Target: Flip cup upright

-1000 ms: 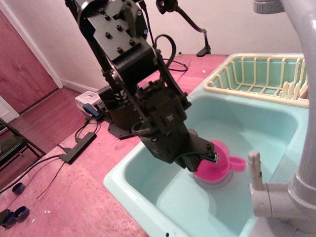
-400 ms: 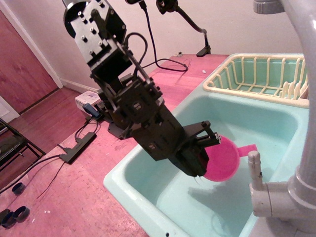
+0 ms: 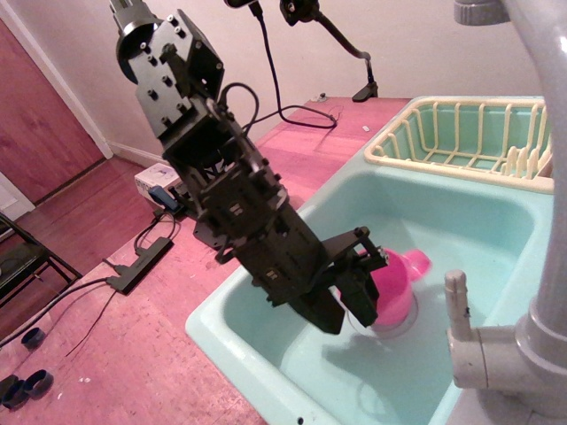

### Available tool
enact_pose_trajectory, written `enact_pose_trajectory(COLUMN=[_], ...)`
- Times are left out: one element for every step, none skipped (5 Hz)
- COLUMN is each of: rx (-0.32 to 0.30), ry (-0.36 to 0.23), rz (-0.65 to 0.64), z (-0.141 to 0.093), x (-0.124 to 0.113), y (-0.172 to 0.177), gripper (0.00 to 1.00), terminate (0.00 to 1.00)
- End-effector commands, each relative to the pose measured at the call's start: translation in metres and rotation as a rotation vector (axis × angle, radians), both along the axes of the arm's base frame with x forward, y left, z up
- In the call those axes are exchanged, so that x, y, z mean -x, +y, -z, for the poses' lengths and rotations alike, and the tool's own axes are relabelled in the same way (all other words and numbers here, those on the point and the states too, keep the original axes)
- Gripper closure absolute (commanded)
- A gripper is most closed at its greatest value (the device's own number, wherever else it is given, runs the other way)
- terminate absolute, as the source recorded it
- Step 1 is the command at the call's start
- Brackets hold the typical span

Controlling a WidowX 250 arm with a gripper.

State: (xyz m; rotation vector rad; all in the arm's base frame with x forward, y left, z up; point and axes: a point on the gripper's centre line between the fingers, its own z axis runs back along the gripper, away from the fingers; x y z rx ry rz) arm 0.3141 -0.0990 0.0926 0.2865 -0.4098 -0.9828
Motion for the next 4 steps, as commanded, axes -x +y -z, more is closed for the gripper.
enact_pose_trajectory(rx=[0.078, 0.097, 0.103, 0.103], ry=[-0.063, -0.072, 0.015, 0.015], rz=[-0.093, -0.115, -0.059, -0.059], z=[-0.006, -0.013, -0.039, -0.039], x=[-0.006, -0.012, -0.011, -0.011], y=[-0.015, -0.017, -0.013, -0.013], gripper=[0.00, 0.00, 0.00, 0.00], terminate=[0.00, 0.00, 0.00, 1.00])
